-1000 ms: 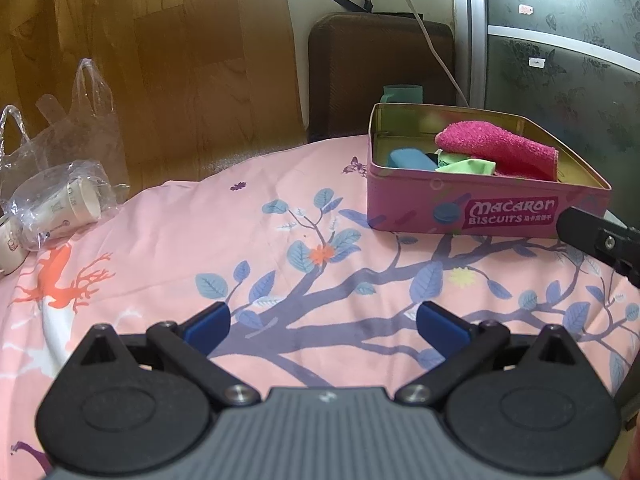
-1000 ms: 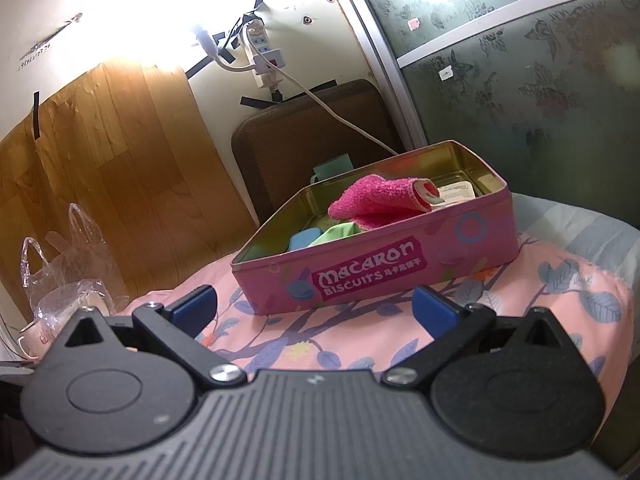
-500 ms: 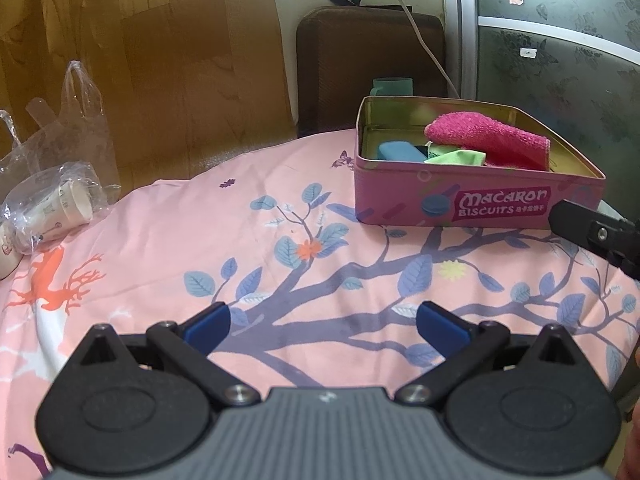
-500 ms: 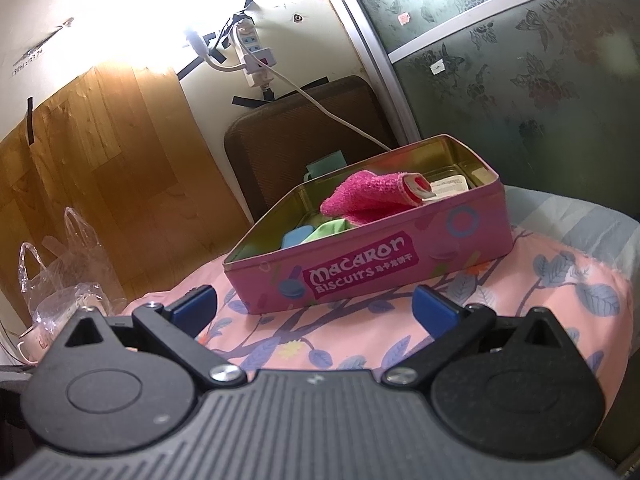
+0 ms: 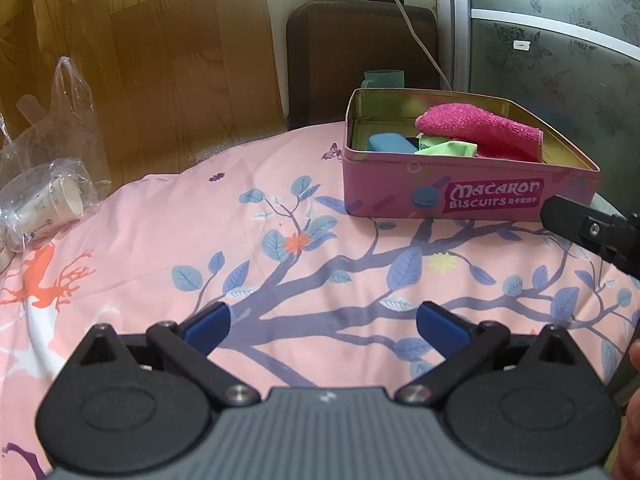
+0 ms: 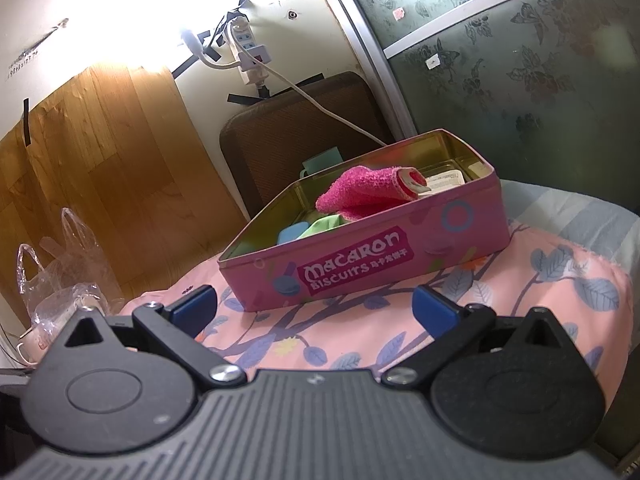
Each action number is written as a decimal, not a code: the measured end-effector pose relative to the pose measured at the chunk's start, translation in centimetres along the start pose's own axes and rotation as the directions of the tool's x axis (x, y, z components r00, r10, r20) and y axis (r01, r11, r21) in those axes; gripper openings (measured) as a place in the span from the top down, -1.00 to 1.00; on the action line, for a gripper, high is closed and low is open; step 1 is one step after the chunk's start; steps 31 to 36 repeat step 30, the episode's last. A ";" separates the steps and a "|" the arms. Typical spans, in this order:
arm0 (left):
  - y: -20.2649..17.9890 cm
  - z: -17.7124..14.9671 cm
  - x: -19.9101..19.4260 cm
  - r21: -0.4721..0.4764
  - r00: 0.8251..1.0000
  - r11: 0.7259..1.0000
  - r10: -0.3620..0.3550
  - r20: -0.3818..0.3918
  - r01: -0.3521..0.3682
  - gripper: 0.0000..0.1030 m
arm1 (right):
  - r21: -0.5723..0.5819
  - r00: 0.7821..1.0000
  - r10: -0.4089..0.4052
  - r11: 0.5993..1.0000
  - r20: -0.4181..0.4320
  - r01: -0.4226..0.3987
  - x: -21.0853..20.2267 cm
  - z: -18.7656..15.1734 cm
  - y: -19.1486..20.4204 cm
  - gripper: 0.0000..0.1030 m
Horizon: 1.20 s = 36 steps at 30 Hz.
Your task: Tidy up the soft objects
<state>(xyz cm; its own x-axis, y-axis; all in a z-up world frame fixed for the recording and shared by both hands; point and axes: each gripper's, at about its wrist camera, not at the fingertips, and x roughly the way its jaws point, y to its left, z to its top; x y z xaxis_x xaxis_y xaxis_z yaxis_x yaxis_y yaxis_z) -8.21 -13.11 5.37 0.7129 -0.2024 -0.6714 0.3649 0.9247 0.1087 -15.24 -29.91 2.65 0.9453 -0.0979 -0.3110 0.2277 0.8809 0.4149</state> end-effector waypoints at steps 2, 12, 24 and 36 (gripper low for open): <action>0.0 0.0 0.0 -0.001 1.000 1.000 -0.002 -0.002 0.002 -0.99 | 0.000 1.000 -0.001 1.000 0.000 0.001 0.0 0.0 0.0 -1.00; -0.1 -0.1 0.3 -0.007 1.000 1.000 -0.008 -0.010 0.008 -0.99 | 0.000 1.000 0.000 1.000 -0.001 0.000 0.1 0.0 0.0 -1.00; 0.1 -0.3 0.6 -0.026 0.999 0.999 -0.042 -0.027 0.041 -0.99 | -0.003 1.000 -0.002 1.000 -0.003 0.002 0.1 -0.1 0.0 -1.00; -0.1 -0.2 -0.2 -0.015 0.997 0.997 -0.070 0.018 0.070 -0.99 | -0.026 1.000 -0.005 1.000 0.014 0.005 0.0 -0.4 0.2 -1.00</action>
